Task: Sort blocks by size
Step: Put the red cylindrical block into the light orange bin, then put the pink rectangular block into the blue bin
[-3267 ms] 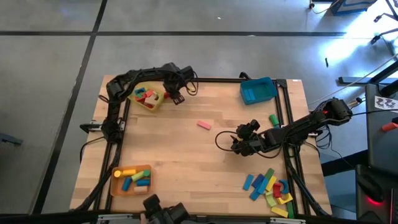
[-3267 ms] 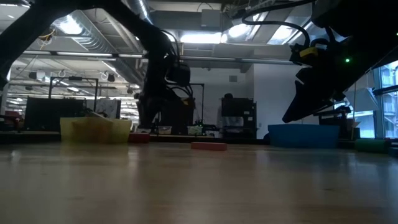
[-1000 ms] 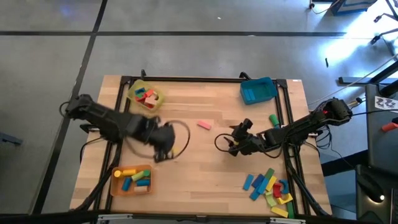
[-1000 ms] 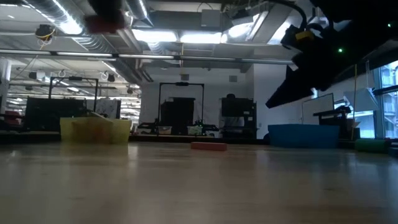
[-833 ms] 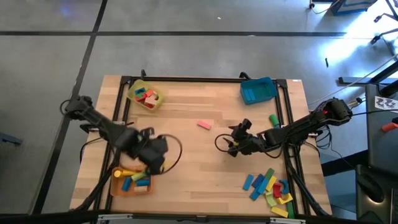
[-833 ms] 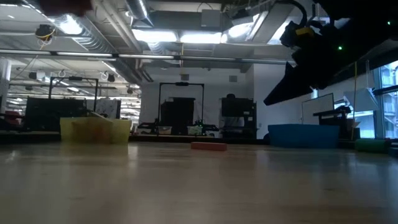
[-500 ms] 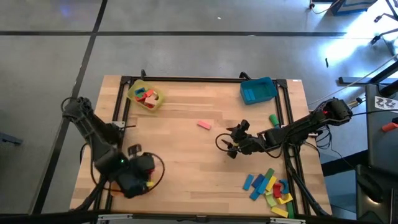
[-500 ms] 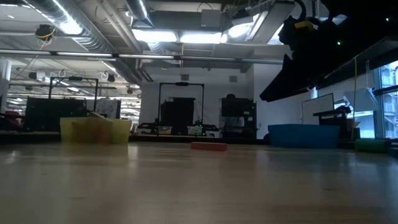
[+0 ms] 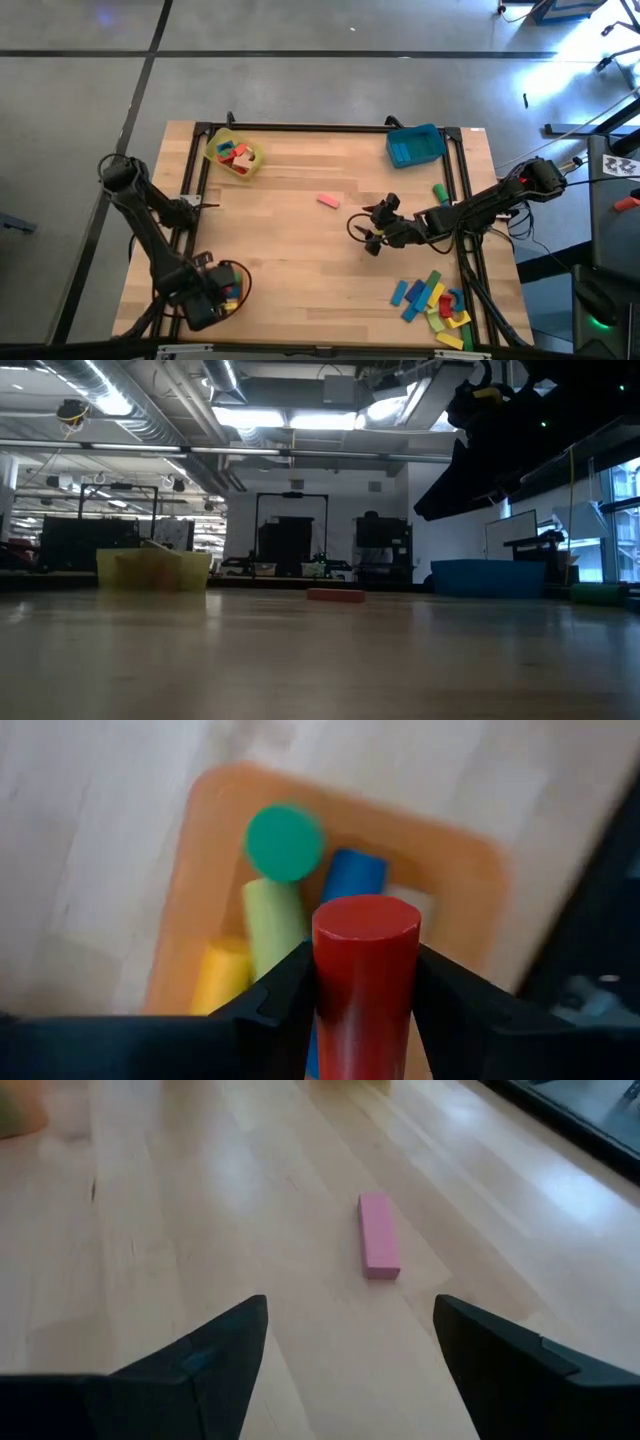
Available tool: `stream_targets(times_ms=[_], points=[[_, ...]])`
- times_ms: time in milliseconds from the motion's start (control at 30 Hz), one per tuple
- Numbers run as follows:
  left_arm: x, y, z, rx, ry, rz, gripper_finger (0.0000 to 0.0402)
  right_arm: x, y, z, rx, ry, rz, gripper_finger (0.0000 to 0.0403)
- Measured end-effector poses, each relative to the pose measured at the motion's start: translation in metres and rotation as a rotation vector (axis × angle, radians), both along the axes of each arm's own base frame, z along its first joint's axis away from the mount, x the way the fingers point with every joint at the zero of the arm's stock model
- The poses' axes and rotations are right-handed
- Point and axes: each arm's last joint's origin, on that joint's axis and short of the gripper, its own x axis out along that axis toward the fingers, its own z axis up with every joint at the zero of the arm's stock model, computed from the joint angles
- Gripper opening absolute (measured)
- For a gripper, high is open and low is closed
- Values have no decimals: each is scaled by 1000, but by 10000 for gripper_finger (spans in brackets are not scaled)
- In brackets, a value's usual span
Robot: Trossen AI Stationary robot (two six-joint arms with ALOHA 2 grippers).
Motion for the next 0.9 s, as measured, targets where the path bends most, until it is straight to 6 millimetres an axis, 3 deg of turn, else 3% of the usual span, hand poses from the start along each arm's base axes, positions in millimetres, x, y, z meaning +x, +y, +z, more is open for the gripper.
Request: stream_targets(times_ms=[233, 567, 767, 900], points=[[-4, 9, -16, 33, 51, 50, 135, 0, 2, -1, 35, 15, 45, 289], [1, 16, -21, 20, 109, 53, 205, 0, 3, -1, 64, 24, 81, 289], [-1, 20, -10, -4, 75, 7, 209, 0, 4, -2, 84, 43, 119, 289], [-5, 26, 5, 16, -67, 6, 204, -2, 5, 3, 112, 71, 159, 289]])
